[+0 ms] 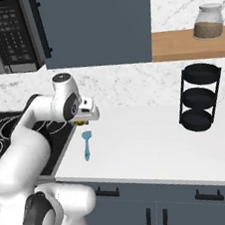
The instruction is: Put the potato and lemon in the pot. Retrieve the spatula and lightly stir the vegetables in the pot.
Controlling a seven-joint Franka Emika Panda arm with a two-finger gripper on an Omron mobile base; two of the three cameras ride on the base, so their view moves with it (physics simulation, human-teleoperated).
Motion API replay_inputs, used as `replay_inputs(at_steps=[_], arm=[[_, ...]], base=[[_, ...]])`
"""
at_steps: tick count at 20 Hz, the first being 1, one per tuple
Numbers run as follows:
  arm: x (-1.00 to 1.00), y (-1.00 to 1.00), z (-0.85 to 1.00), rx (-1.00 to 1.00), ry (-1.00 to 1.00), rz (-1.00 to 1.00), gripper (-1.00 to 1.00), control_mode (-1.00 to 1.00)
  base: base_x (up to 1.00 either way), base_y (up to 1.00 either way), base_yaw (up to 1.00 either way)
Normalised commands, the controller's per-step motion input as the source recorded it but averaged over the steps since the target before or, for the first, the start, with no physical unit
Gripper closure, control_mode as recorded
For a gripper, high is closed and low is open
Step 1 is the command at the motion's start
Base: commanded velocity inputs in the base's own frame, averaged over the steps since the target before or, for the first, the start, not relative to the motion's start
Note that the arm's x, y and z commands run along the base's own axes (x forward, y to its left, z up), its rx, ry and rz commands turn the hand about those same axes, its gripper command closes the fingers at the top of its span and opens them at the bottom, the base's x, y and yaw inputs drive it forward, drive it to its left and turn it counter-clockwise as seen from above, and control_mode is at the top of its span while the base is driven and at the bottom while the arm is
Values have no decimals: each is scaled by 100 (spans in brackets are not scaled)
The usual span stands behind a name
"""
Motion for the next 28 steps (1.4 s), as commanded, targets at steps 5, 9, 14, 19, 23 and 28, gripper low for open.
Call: replay_inputs(at_steps=[5,9,14,19,23,28], arm=[[-1,78,87,0,9,18,100,-100],[0,100,8,0,11,32,100,-100],[0,100,-15,-1,11,32,100,-100],[-1,100,-47,-8,1,23,100,-100],[-4,99,-44,-2,0,12,100,-100],[14,63,-23,0,1,1,100,-100]], base=[[0,0,0],[0,0,0],[0,0,0],[0,0,0],[0,0,0],[0,0,0]])
